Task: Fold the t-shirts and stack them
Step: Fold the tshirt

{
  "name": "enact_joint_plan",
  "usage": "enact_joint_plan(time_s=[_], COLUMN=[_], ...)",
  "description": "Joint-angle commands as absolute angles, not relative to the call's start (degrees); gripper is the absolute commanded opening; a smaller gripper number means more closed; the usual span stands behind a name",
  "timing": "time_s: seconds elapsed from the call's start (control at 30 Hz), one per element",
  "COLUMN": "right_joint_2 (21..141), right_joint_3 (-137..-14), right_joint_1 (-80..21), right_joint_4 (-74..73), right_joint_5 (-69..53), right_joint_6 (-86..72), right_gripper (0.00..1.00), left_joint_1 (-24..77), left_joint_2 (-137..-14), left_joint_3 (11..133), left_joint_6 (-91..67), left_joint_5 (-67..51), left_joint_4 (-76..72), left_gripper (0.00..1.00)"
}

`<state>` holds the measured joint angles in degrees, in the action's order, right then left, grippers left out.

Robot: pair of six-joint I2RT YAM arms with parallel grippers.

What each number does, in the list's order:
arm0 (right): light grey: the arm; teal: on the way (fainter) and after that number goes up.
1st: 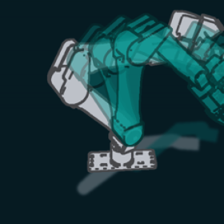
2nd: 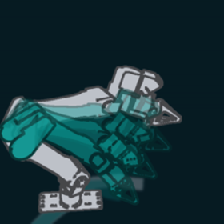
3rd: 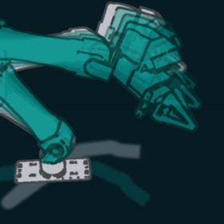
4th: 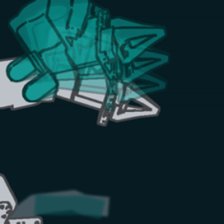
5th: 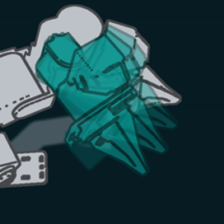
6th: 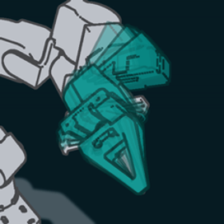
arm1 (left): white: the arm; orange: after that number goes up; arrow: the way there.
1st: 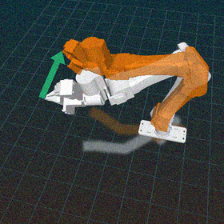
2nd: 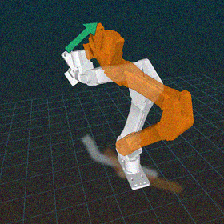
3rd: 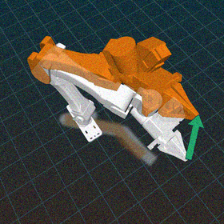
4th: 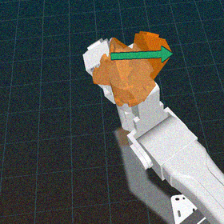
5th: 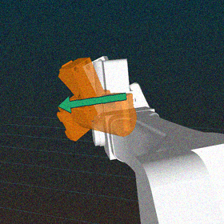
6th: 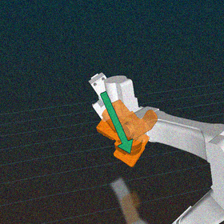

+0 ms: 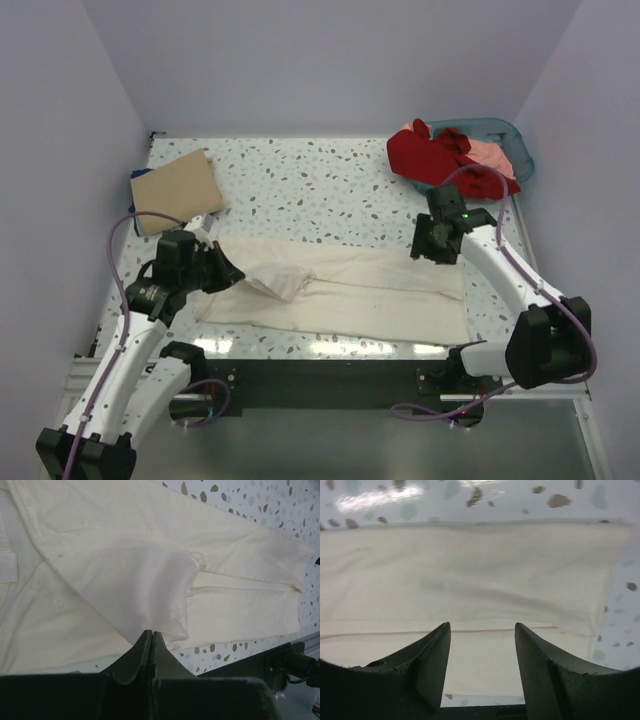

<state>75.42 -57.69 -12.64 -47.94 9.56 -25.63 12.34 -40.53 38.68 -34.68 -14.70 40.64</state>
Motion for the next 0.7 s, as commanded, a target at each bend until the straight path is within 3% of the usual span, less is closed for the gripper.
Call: enact_joint_plan(time_s=[0.0, 0.37, 0.67], right_joint_2=[79.00, 101.32, 111.97], right_joint_3=[-60.82, -78.80, -88.41], right_joint_1=[-20.72, -45.85, -53.35], right_joint_4=[-39.65, -25.92, -31.28], right_joint_5=[-2.16, -13.18, -14.68], right_joint_6=[-25.40, -26.90, -24.96], right_gripper=[0.57, 0.54, 0.52], left_joint_1=[11.95, 11.78, 11.51], left_joint_2=[-44.28, -61.43, -67.59], left_joint_3=[41.39, 46.32, 45.79], left_joint_6=[-31.48, -25.23, -25.22], left_joint_5=[-12.32, -2.64, -3.34], left_joint_4=[42.27, 35.70, 32.43], left_gripper=[0.00, 0.00, 0.00])
